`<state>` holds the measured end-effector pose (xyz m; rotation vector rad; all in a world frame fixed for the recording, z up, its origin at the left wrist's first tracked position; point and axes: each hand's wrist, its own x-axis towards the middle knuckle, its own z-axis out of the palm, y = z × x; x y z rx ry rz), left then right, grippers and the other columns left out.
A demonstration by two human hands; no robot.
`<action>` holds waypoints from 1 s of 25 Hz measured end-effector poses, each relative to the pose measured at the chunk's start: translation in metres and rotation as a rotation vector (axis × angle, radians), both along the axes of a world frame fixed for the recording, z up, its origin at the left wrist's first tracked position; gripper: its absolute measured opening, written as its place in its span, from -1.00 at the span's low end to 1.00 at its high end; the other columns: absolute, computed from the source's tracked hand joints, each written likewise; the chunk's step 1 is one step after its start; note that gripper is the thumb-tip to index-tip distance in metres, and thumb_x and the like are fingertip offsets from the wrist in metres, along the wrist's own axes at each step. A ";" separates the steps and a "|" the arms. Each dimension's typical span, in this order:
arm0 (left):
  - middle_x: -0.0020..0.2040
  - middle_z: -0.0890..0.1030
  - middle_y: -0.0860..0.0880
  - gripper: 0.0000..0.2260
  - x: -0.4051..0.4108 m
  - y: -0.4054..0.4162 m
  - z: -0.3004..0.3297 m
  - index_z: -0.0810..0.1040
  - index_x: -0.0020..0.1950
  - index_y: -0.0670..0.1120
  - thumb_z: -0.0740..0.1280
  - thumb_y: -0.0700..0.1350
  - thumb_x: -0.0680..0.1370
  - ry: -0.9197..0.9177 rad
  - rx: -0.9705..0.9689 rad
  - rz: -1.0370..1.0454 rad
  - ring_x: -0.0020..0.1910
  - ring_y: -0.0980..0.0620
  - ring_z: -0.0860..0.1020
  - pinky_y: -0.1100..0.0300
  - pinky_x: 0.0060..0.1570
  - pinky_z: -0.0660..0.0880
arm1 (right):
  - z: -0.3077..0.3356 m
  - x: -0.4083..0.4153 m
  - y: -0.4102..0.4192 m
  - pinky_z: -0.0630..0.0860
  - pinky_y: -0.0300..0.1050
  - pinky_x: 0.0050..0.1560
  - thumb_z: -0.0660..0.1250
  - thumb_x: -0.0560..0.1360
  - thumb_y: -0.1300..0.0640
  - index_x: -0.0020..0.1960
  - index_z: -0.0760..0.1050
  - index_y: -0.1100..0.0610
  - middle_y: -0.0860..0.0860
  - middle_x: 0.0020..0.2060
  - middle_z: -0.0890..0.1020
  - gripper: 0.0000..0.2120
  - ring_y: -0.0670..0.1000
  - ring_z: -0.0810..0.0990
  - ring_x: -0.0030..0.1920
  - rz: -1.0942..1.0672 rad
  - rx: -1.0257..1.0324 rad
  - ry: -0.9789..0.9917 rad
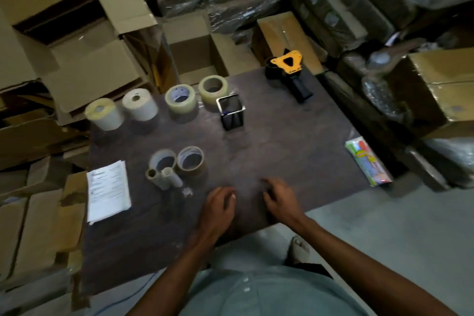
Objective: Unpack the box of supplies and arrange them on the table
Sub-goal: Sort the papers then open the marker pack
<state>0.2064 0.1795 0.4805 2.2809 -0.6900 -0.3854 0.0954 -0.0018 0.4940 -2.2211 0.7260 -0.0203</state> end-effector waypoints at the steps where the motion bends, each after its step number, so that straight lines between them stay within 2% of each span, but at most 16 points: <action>1: 0.11 0.62 -0.02 -0.64 -0.004 -0.026 -0.001 0.62 0.13 -0.03 0.16 0.11 0.52 -0.003 0.023 -0.028 0.13 -0.03 0.57 0.07 0.21 0.49 | 0.000 -0.008 -0.026 0.42 -0.02 0.30 0.33 0.47 0.16 0.35 0.47 0.19 0.18 0.24 0.57 -0.56 0.19 0.54 0.23 -0.026 -0.022 -0.001; 7: 0.00 0.61 -0.05 -0.77 -0.040 -0.178 -0.003 0.60 0.03 -0.04 0.22 0.01 0.52 -0.115 0.033 -0.118 0.01 -0.10 0.58 0.03 0.13 0.51 | 0.001 -0.062 -0.170 0.41 0.03 0.23 0.31 0.40 0.09 0.30 0.51 0.18 0.20 0.15 0.55 -0.52 0.28 0.50 0.16 -0.165 -0.172 0.040; 9: 0.00 0.60 -0.06 -0.74 -0.050 -0.212 -0.006 0.60 0.03 -0.06 0.21 0.02 0.51 -0.139 0.049 -0.137 0.03 -0.12 0.56 0.01 0.19 0.46 | 0.005 -0.077 -0.204 0.41 0.08 0.24 0.30 0.39 0.06 0.30 0.51 0.12 0.17 0.19 0.52 -0.52 0.26 0.46 0.21 -0.215 -0.277 0.076; 12: 0.03 0.57 -0.08 -0.67 -0.061 -0.248 -0.010 0.60 0.06 -0.07 0.18 0.07 0.49 -0.121 0.113 -0.190 0.08 -0.14 0.54 -0.03 0.23 0.43 | 0.007 -0.094 -0.240 0.32 0.21 0.24 0.33 0.39 0.01 0.32 0.47 0.04 0.18 0.35 0.40 -0.50 0.28 0.34 0.29 -0.263 -0.421 0.262; 14: 0.05 0.53 -0.08 -0.70 -0.063 -0.259 -0.013 0.60 0.06 -0.05 0.24 0.06 0.45 -0.142 0.228 -0.198 0.09 -0.14 0.49 -0.03 0.19 0.46 | 0.004 -0.099 -0.250 0.29 0.23 0.25 0.34 0.39 0.02 0.36 0.42 0.03 0.20 0.41 0.32 -0.47 0.29 0.30 0.30 -0.266 -0.390 0.337; 16: 0.04 0.49 -0.07 -0.77 -0.064 -0.261 -0.016 0.60 0.03 -0.02 0.32 0.00 0.43 -0.183 0.280 -0.208 0.07 -0.12 0.47 -0.02 0.11 0.49 | -0.001 -0.102 -0.251 0.32 0.21 0.25 0.33 0.40 0.04 0.40 0.38 0.02 0.20 0.43 0.31 -0.44 0.29 0.33 0.29 -0.247 -0.365 0.333; 19: 0.00 0.48 -0.05 -0.80 -0.060 -0.259 -0.019 0.62 0.00 0.00 0.35 -0.05 0.40 -0.191 0.220 -0.218 0.02 -0.09 0.47 -0.02 0.04 0.52 | -0.001 -0.101 -0.252 0.37 0.16 0.25 0.35 0.39 0.09 0.45 0.32 0.03 0.19 0.37 0.36 -0.37 0.26 0.38 0.24 -0.233 -0.326 0.264; 21: 0.00 0.50 -0.04 -0.78 -0.058 -0.258 -0.020 0.63 0.02 0.01 0.34 -0.03 0.40 -0.159 0.179 -0.208 0.02 -0.08 0.48 -0.02 0.05 0.51 | 0.000 -0.096 -0.253 0.37 0.12 0.27 0.41 0.31 0.07 0.47 0.28 0.07 0.17 0.32 0.39 -0.25 0.23 0.38 0.23 -0.243 -0.216 0.180; 23: 0.04 0.53 -0.04 -0.72 -0.059 -0.260 -0.019 0.61 0.13 0.00 0.35 -0.02 0.44 -0.102 0.148 -0.173 0.05 -0.08 0.50 0.01 0.14 0.48 | -0.001 -0.091 -0.254 0.40 0.09 0.27 0.45 0.24 -0.01 0.47 0.26 0.07 0.12 0.29 0.43 -0.16 0.19 0.40 0.24 -0.242 -0.094 0.100; 25: 0.13 0.54 -0.04 -0.61 -0.064 -0.266 -0.013 0.52 0.31 -0.02 0.40 -0.07 0.49 0.068 0.060 -0.090 0.06 -0.02 0.52 0.12 0.17 0.48 | 0.002 -0.084 -0.251 0.47 -0.03 0.17 0.49 0.23 -0.06 0.40 0.35 0.04 0.02 0.19 0.53 -0.22 0.04 0.50 0.16 -0.269 0.032 0.012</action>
